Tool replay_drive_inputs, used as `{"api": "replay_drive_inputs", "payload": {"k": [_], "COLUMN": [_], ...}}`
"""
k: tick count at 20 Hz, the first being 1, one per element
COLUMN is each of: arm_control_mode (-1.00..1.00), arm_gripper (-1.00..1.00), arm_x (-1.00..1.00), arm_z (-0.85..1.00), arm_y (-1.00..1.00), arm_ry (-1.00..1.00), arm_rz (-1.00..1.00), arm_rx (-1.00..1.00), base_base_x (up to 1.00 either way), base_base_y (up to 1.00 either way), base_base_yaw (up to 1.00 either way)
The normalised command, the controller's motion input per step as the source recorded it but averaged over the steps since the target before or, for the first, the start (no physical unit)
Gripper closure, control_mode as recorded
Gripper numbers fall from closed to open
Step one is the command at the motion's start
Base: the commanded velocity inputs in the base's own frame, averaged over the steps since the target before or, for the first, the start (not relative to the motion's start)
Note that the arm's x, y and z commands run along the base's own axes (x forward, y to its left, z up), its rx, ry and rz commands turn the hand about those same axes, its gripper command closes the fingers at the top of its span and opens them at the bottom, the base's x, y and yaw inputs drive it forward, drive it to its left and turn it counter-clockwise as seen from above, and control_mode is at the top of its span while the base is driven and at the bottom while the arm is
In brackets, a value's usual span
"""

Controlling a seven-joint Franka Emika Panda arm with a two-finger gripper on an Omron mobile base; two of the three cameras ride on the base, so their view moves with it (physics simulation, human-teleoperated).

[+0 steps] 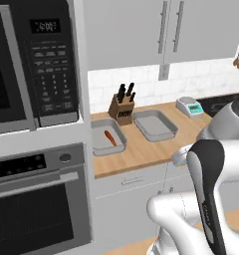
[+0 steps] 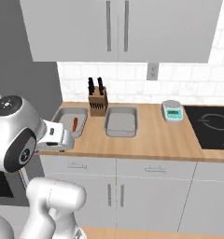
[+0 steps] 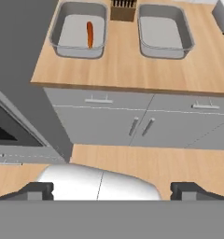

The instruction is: Place one carrot and one fish in each tupperware on the nearby counter, to pack two identical lunches.

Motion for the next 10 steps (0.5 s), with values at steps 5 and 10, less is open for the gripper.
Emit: {"api": "replay_drive_inputs", "payload": {"k": [5,10], "arm_control_mode": [1.00,1.00], "arm_gripper": [-1.00,-1.00], "arm_x": [0.00,0.00], "arm_z": [0.00,0.00], "arm_y": [0.00,0.00], "arm_ry": [0.00,0.00], "arm_rz": [0.00,0.00], "arm_rx": [0.00,0.00], "base_base_x": [-1.00,-0.63], "base_base_y": [0.81,1.00], "base_base_yaw": [0.20,0.10]}}
